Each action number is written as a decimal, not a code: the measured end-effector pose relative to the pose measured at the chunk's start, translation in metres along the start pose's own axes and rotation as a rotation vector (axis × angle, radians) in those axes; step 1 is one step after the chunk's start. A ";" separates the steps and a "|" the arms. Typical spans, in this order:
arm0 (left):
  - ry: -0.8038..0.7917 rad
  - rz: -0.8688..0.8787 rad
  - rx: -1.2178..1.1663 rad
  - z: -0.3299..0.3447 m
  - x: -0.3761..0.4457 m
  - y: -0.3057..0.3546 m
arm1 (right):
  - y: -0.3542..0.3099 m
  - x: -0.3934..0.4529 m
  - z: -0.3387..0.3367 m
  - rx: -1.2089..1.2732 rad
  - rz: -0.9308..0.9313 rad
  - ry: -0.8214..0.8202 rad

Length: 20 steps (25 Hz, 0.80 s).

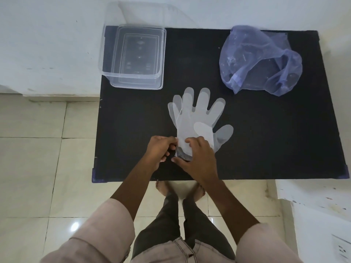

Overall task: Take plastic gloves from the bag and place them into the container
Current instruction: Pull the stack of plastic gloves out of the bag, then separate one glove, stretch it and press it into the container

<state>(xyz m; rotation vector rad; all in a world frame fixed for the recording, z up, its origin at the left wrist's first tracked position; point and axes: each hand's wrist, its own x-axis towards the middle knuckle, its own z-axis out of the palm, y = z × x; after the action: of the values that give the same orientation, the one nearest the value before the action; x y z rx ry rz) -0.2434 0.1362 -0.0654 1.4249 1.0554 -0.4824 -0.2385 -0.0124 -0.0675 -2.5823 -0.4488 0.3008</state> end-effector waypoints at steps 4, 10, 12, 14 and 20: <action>-0.047 0.119 -0.029 0.001 -0.006 0.001 | -0.003 0.018 0.008 0.122 0.168 -0.025; 0.202 0.837 0.812 0.020 -0.024 -0.040 | 0.008 0.034 -0.014 0.353 0.299 0.087; 0.119 0.771 1.071 0.028 -0.023 -0.055 | 0.014 0.039 -0.025 0.337 0.277 0.081; 0.092 0.714 1.227 0.028 -0.014 -0.060 | 0.017 0.048 -0.038 0.311 0.239 0.068; 0.064 0.683 1.460 0.029 -0.018 -0.060 | 0.023 0.075 -0.088 0.190 0.105 0.077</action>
<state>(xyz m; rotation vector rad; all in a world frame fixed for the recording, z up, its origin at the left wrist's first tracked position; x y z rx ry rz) -0.2925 0.0947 -0.0891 2.9181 0.0255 -0.7214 -0.1382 -0.0422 -0.0137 -2.4262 -0.2449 0.2653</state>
